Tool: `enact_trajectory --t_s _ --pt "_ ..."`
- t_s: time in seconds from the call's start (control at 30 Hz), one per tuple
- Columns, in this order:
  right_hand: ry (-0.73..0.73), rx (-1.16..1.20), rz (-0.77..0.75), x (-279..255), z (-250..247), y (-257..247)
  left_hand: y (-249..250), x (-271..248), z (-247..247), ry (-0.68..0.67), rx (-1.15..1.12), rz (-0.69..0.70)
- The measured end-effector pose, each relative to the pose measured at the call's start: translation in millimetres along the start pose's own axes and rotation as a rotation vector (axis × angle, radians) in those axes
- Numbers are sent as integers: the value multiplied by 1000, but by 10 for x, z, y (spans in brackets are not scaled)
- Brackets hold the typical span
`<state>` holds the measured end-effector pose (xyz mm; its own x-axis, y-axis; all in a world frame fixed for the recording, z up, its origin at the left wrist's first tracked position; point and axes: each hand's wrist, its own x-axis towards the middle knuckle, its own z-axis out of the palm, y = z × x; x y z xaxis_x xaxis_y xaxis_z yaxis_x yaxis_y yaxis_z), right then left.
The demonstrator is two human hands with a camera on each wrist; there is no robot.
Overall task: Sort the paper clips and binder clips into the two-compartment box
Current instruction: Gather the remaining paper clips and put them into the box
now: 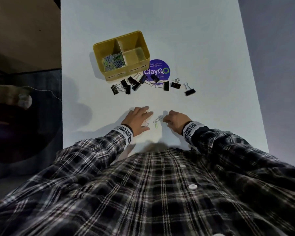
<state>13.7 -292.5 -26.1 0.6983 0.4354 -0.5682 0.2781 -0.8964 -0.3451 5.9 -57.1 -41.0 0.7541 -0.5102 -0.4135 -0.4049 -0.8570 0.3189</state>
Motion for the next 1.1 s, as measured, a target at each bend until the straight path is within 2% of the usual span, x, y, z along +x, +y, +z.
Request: enact_trajectory --t_s 0.1,0.3,0.4,0.53,0.7,0.8,0.9,1.03,1.1 --pt "-7 -48 -82 78 12 -72 -78 -35 -12 -64 60 96" --pt "94 -77 -259 188 117 -125 -225 -251 -22 -191 111 133" --pt "139 -201 -332 234 133 -119 -214 -314 -4 -156 136 108" --pt "173 -190 -376 192 82 -176 -147 -314 49 -80 79 57" --pt "180 -275 -317 221 191 -149 -52 -283 91 -49 8 -9" --pt "130 -269 -257 220 213 -190 5 -257 96 -32 -17 -49" --pt "170 -132 -180 233 155 -209 42 -216 49 -1 -120 -137" --pt "225 194 -80 207 11 -182 57 -171 9 37 -271 -280" --pt "253 357 25 193 -56 -111 48 -144 7 19 -336 -335"
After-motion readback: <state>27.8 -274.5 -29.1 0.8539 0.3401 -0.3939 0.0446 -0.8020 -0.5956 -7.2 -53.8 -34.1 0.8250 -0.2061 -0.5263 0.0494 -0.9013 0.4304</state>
